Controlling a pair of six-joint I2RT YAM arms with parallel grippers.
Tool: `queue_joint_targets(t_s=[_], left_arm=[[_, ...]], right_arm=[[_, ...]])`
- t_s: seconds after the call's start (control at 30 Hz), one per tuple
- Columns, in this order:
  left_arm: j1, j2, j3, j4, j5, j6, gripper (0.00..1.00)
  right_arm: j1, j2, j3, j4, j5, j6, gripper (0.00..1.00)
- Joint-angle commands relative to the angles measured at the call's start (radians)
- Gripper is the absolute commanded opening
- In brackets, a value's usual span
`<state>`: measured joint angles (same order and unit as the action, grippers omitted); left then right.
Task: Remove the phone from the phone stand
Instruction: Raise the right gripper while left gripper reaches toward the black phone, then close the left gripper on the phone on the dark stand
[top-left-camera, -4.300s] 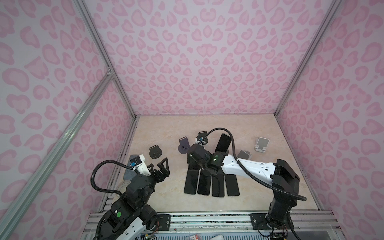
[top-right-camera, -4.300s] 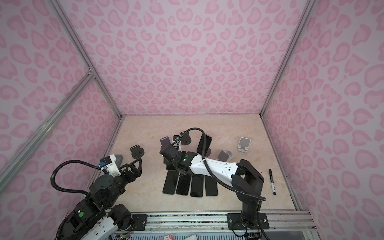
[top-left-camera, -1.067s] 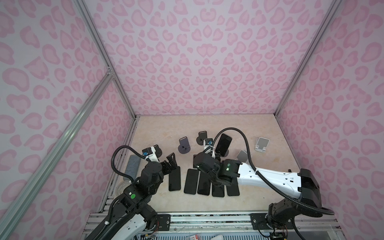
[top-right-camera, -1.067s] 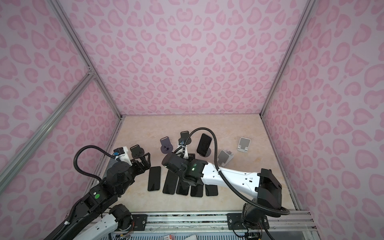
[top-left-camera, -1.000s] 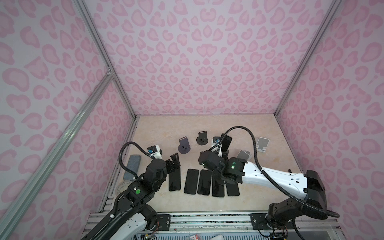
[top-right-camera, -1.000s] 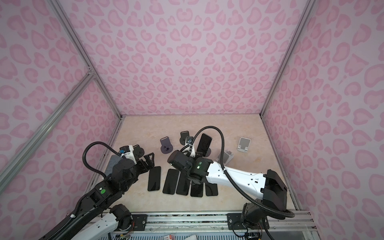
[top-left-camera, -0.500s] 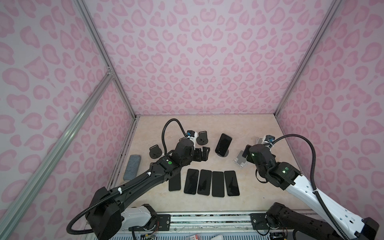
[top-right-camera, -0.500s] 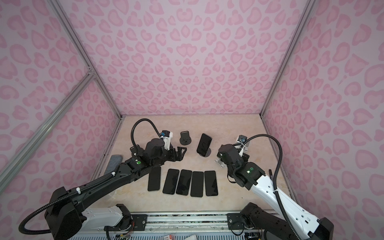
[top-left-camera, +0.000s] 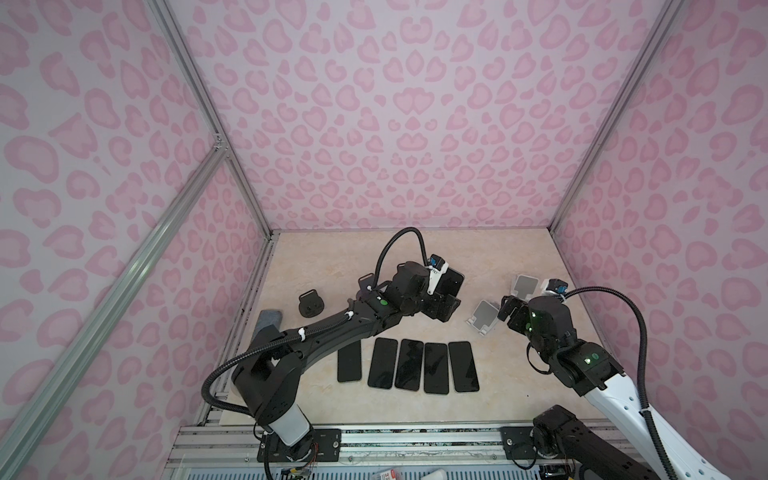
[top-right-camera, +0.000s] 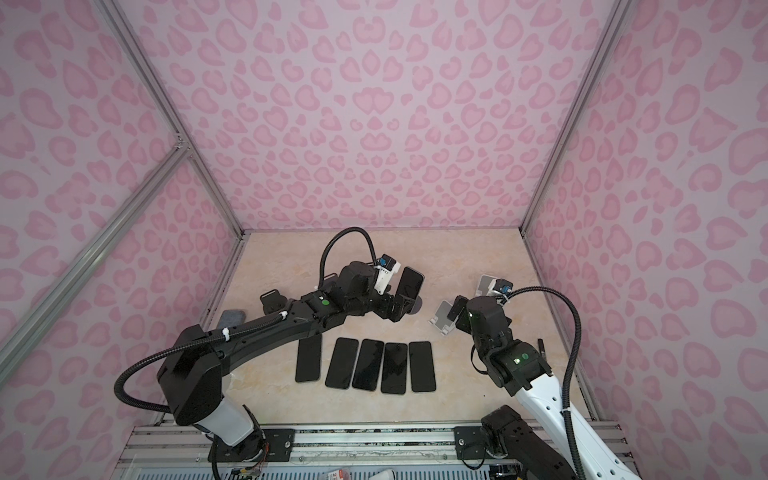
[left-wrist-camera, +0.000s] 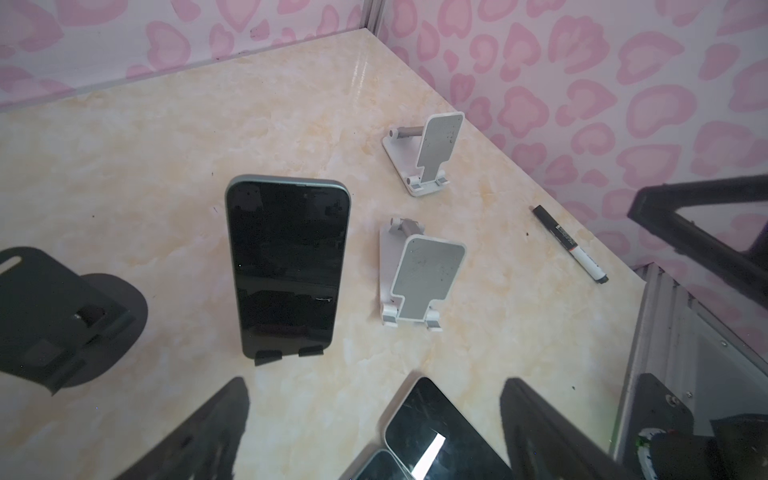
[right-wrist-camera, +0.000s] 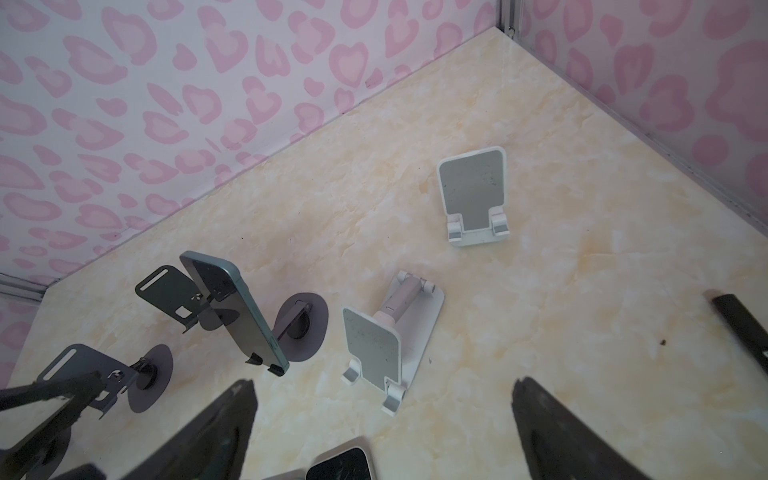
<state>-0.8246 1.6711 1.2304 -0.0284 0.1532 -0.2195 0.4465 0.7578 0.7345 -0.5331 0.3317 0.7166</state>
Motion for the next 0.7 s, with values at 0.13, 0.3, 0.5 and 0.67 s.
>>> queue_joint_targets(t_s=[0.13,0.3,0.5,0.67], left_arm=[[0.000,0.108,0.084,0.007,-0.084,0.133,0.97],[0.011,0.188,0.108,0.027,-0.094,0.174,0.97],[0.025,0.214,0.107,0.087,-0.042,0.233,0.97],[0.044,0.241,0.107,0.114,0.038,0.220,0.97]], right_arm=[[-0.019,-0.041,-0.041,0.066,-0.049,-0.028,0.98],[-0.030,-0.061,-0.073,0.086,-0.075,-0.029,0.98],[-0.043,-0.073,-0.097,0.108,-0.092,-0.029,0.98],[-0.053,-0.079,-0.119,0.134,-0.103,-0.040,0.98]])
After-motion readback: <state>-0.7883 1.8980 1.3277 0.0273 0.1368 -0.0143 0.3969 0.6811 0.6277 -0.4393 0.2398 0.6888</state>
